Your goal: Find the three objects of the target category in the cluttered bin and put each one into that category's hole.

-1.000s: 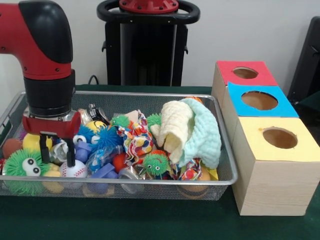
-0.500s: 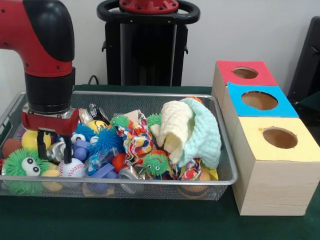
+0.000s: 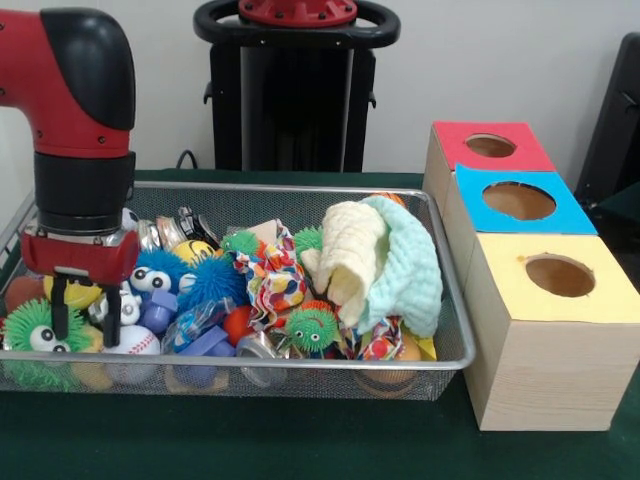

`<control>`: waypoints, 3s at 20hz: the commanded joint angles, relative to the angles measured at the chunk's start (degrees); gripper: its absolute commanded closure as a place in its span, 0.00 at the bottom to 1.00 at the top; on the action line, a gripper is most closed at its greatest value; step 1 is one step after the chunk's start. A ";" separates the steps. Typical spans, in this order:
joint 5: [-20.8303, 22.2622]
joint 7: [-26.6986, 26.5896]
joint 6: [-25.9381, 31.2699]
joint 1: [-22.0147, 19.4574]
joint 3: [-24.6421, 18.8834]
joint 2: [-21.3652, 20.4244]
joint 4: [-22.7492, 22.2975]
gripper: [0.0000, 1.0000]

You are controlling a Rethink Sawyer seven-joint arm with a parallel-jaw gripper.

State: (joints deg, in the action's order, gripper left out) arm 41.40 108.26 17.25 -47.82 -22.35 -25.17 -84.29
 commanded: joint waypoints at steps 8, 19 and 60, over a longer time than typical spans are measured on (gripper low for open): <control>4.60 -4.66 2.22 -1.10 2.77 7.97 -3.43 0.00; -0.24 6.91 -3.01 4.79 11.73 5.90 -5.33 0.00; -1.96 -6.03 -3.24 -7.05 -4.84 10.85 -10.13 0.00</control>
State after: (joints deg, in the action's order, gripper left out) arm 37.00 108.25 6.88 -53.09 -22.25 -21.63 -88.12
